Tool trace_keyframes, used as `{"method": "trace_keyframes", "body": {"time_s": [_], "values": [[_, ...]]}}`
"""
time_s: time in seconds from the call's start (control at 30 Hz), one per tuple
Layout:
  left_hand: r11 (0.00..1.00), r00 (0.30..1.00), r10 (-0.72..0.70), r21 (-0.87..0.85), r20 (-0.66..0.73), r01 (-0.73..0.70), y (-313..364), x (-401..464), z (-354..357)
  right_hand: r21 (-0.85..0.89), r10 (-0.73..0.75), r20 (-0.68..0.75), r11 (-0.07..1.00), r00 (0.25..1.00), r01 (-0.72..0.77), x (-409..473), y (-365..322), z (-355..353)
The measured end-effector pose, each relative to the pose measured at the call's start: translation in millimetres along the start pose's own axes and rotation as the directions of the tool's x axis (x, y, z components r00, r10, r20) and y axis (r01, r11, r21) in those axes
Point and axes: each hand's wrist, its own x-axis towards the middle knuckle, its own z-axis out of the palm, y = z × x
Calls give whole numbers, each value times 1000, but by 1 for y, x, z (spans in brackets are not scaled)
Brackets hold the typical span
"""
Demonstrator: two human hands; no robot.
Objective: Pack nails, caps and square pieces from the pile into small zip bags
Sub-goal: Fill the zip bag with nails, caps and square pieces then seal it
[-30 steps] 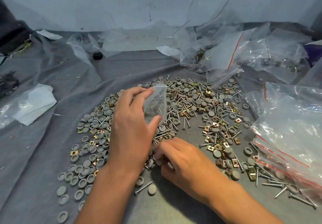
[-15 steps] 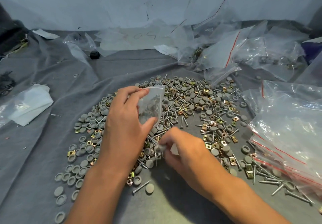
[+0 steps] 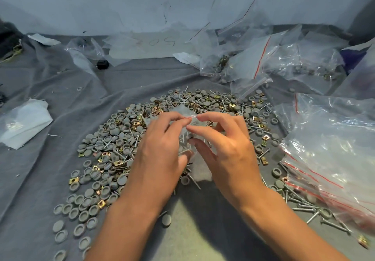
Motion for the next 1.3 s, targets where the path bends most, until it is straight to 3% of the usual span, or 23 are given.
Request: {"method": "trace_keyframes", "body": {"time_s": [0.13,0.17,0.2,0.27,0.3,0.37,0.57,0.83,1.1,1.17,1.23,1.3], "values": [[997,997,-72,1,-39,72,0,1,-3,99,61,6,993,998,-62,-1,-1,-3],[995,993,-102,0,-57,102,-1,1,-5,128,58,65,990,996,-66,-2,-1,-4],[992,989,-126,-6,-77,126,-3,1,-7,135,42,194,988,980,-69,-4,-1,-5],[987,981,-159,-21,-113,158,-5,1,-10,98,-11,506,994,863,-45,-9,0,-5],[985,977,-172,-23,-125,171,-6,2,-12,70,-34,596,998,802,-9,-13,0,-3],[982,972,-191,-24,-138,190,-9,3,-14,39,-46,646,999,762,28,-17,0,-1],[979,967,-202,-26,-153,200,-14,3,-16,211,-120,610,977,784,-15,-21,-11,2],[985,977,-174,-9,-120,174,-9,2,-13,126,-249,613,968,750,218,-31,-30,13],[985,981,-175,-9,-87,175,-9,2,-14,253,-203,628,966,751,50,-29,-22,4],[986,983,-167,1,-78,168,-9,2,-14,336,-144,526,941,838,-49,-18,-15,-5],[990,988,-138,25,-63,140,-7,2,-13,354,-56,308,933,950,-60,-5,-9,-10],[992,993,-112,50,-39,114,-4,0,-11,321,-4,129,946,992,-38,3,-8,-9]]}}
